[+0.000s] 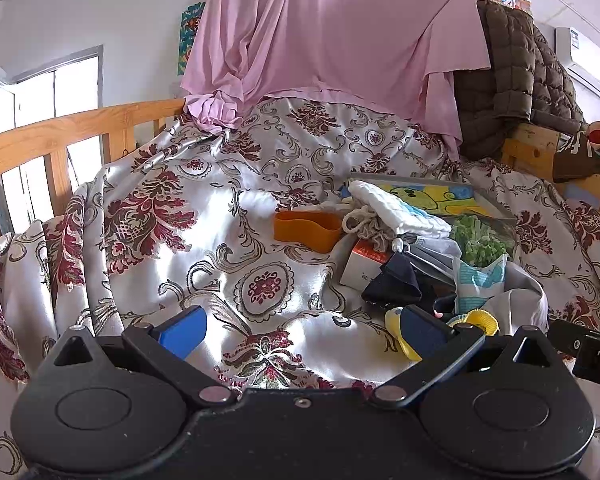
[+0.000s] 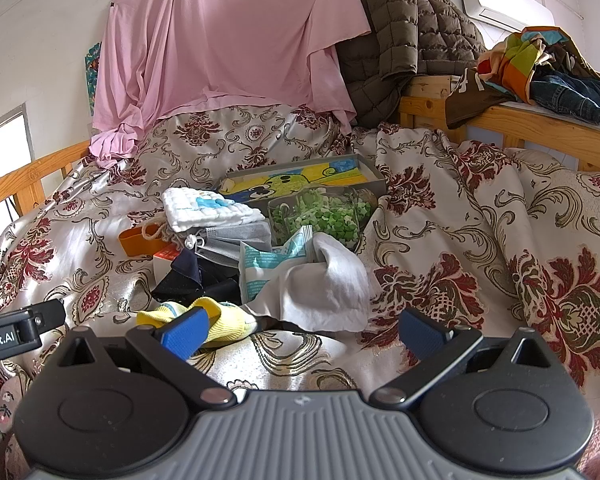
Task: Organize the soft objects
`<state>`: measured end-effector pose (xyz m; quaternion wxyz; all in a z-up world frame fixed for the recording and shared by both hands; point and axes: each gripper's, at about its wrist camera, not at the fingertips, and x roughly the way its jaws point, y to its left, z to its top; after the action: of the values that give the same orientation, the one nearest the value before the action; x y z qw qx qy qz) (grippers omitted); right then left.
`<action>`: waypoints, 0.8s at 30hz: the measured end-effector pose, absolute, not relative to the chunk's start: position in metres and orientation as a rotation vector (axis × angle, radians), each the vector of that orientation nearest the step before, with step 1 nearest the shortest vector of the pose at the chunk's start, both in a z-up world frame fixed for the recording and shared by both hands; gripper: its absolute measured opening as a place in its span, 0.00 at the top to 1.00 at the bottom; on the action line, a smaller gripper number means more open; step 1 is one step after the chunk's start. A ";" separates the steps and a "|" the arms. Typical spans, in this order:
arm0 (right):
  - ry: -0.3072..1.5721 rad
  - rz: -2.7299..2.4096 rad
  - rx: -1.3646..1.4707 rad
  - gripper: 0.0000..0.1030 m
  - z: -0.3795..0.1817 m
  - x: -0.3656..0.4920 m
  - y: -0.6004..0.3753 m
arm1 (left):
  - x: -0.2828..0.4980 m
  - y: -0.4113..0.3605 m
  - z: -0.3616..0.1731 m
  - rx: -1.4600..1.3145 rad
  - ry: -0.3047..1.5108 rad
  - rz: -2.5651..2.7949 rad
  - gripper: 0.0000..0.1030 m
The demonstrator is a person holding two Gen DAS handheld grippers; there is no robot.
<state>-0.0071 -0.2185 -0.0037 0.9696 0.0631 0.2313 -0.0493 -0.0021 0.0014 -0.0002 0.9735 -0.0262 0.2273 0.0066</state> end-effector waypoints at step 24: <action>0.480 -0.095 0.152 0.00 -0.003 -0.006 -0.219 | -0.002 0.003 -0.002 -0.059 0.463 0.013 0.01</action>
<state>-0.0061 -0.2189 -0.0027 0.9674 0.0751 0.2373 -0.0469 -0.0025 0.0034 -0.0024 0.9728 -0.0294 0.2296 0.0066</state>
